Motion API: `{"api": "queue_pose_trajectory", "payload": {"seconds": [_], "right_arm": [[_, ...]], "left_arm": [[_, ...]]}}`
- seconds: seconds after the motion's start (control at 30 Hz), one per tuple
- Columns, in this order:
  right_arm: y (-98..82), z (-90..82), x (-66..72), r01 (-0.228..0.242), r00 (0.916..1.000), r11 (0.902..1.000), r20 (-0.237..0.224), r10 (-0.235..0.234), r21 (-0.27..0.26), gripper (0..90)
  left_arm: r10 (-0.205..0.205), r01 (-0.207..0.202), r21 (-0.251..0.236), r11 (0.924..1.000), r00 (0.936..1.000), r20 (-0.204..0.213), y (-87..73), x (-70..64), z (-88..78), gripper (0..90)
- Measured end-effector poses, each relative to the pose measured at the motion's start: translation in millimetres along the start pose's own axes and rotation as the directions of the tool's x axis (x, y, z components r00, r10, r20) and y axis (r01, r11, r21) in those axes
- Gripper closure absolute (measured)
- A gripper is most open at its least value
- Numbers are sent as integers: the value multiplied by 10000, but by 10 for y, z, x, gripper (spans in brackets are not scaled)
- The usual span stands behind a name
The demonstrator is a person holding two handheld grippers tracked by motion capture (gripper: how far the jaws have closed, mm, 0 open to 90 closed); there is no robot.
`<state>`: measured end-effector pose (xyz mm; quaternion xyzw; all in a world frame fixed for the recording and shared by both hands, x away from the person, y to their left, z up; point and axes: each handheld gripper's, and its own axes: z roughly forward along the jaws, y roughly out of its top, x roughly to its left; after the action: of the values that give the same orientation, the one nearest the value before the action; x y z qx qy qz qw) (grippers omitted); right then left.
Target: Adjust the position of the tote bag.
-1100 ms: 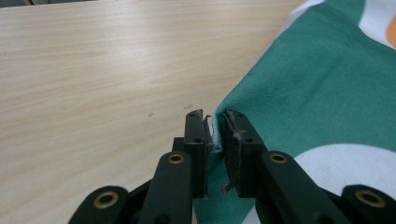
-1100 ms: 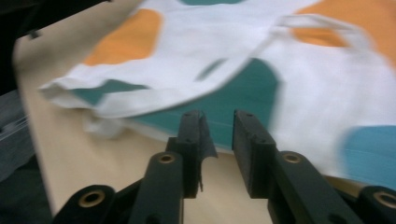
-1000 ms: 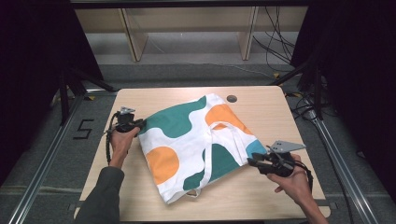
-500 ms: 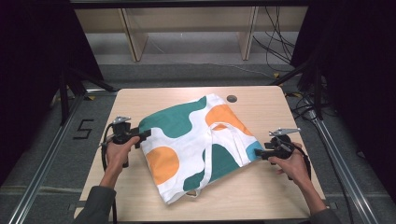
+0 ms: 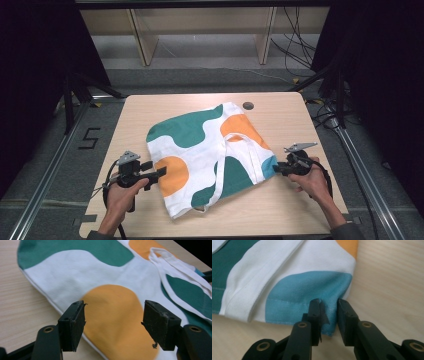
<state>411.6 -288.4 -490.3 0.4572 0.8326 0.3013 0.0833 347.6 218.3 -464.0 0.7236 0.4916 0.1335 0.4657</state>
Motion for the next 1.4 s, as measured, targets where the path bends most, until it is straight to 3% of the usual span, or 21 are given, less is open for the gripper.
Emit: {"api": "queue_pose_trajectory", "payload": {"seconds": [0.17,0.2,0.37,0.47,0.57,0.63,0.77,0.8,0.83,0.9,0.93,0.97,1.03,1.07,1.1,1.13,1.2,1.23,1.27,1.3,1.4], "right_arm": [[-114,-118,209,538,9985,9968,-97,-544,-595,759],[-143,-165,232,794,9933,9927,-762,-864,-903,759],[-261,-155,436,913,9935,9891,-572,-984,-1155,762],[-293,-166,482,1024,9879,9905,-1076,-1121,-917,754],[-314,-179,484,932,9915,9852,-767,-1050,-1437,682],[-332,-221,495,1024,9914,9818,-639,-1138,-1600,614],[-372,-303,466,1981,9801,9676,177,-1978,-1564,482],[-384,-312,480,2069,9783,9673,217,-2060,-1466,466],[-394,-311,479,2222,9749,9643,162,-2222,-1438,454],[-431,-314,517,2185,9758,9689,201,-2177,-1165,445],[-439,-308,514,2590,9659,9592,222,-2581,-1133,439],[-477,-283,591,2151,9761,9695,-58,-2173,-1175,423],[-477,-270,586,2358,9708,9643,-163,-2394,-1202,410],[-496,-272,609,2462,9691,9625,119,-2465,-1140,385],[-495,-258,606,2708,9623,9571,23,-2720,-1033,383],[-495,-258,606,2708,9623,9571,23,-2720,-1033,383],[-515,-223,620,2874,9578,9532,358,-2852,-943,369],[-516,-225,621,3008,9536,9512,310,-2994,-687,369],[-516,-205,614,3162,9481,9466,554,-3131,-628,368],[-516,-185,635,2979,9541,9522,521,-2948,-683,366],[-497,-198,608,3379,9398,9407,657,-3355,-291,341]], "left_arm": [[357,-362,88,9993,9977,575,-177,-216,-176,326],[517,-529,165,9985,9967,633,-219,-253,-213,326],[895,-908,426,9950,9955,309,-440,-371,-362,300],[1640,-1654,1043,9807,9862,216,-551,-363,-392,293],[2123,-2103,1397,9676,9772,10,-621,-328,-392,295],[1791,-1755,1352,9752,9837,-153,-656,-335,-394,298],[2191,-2111,1786,9610,9753,-262,-698,-354,-388,318],[2585,-2468,1982,9486,9654,-351,-695,-353,-386,318],[2391,-2266,1866,9560,9698,-473,-717,-373,-362,319],[2700,-2540,2001,9463,9612,-568,-706,-352,-374,343],[2726,-2537,2089,9445,9598,-670,-706,-347,-373,358],[2696,-2517,2013,9466,9607,-664,-722,-339,-353,366],[2763,-2544,2206,9416,9582,-745,-750,-321,-315,372],[2976,-2707,2337,9339,9506,-881,-758,-312,-297,373],[2904,-2638,2397,9343,9533,-831,-766,-306,-277,376],[2667,-2407,2091,9478,9579,-1064,-780,-320,-246,376],[2763,-2469,2107,9459,9531,-1234,-752,-318,-230,390],[2923,-2652,2265,9372,9515,-957,-724,-310,-246,404],[2996,-2742,2068,9392,9485,-1031,-710,-313,-234,425],[2847,-2619,1850,9472,9524,-1089,-699,-323,-226,473],[3506,-3310,1722,9278,9313,-991,-635,-349,-248,643]]}}
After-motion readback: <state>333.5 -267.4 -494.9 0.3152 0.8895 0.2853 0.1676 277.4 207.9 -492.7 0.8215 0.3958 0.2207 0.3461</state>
